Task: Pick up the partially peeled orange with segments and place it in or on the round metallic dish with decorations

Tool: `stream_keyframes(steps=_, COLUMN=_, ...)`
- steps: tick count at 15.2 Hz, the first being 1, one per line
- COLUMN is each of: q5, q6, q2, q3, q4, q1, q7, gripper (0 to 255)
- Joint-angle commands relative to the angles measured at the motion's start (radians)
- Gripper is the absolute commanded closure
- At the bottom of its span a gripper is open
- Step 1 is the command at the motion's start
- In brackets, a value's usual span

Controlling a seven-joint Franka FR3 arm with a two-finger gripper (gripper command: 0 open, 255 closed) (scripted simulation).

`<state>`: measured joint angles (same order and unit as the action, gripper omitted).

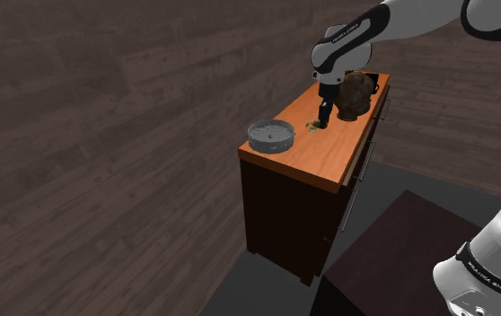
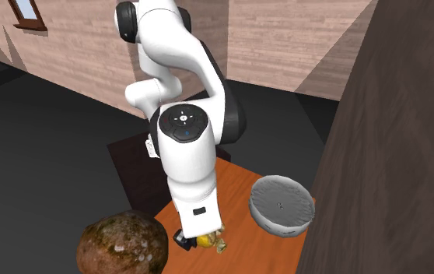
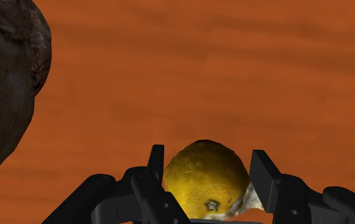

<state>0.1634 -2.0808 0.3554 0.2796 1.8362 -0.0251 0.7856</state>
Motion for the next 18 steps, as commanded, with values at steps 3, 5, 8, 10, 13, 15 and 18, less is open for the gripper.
stream_keyframes(steps=3, q5=-0.009, q6=0.042, q2=-0.023, q3=0.003, q4=-0.021, q1=0.003, q7=-0.008, gripper=255)
stream_keyframes(steps=5, q5=-0.014, q6=0.065, q2=-0.034, q3=0.005, q4=-0.032, q1=0.004, q7=-0.012, gripper=255)
stream_keyframes(steps=8, q5=-0.020, q6=0.099, q2=-0.050, q3=0.007, q4=-0.052, q1=0.005, q7=-0.017, gripper=255)
stream_keyframes(steps=10, q5=-0.024, q6=0.123, q2=-0.060, q3=0.009, q4=-0.066, q1=0.005, q7=-0.021, gripper=255)
stream_keyframes(steps=13, q5=-0.030, q6=0.158, q2=-0.073, q3=0.010, q4=-0.089, q1=0.006, q7=-0.025, gripper=255)
stream_keyframes(steps=15, q5=-0.033, q6=0.182, q2=-0.081, q3=0.011, q4=-0.106, q1=0.006, q7=-0.028, gripper=255)
stream_keyframes(steps=18, q5=-0.037, q6=0.219, q2=-0.091, q3=0.013, q4=-0.133, q1=0.006, q7=-0.033, gripper=255)
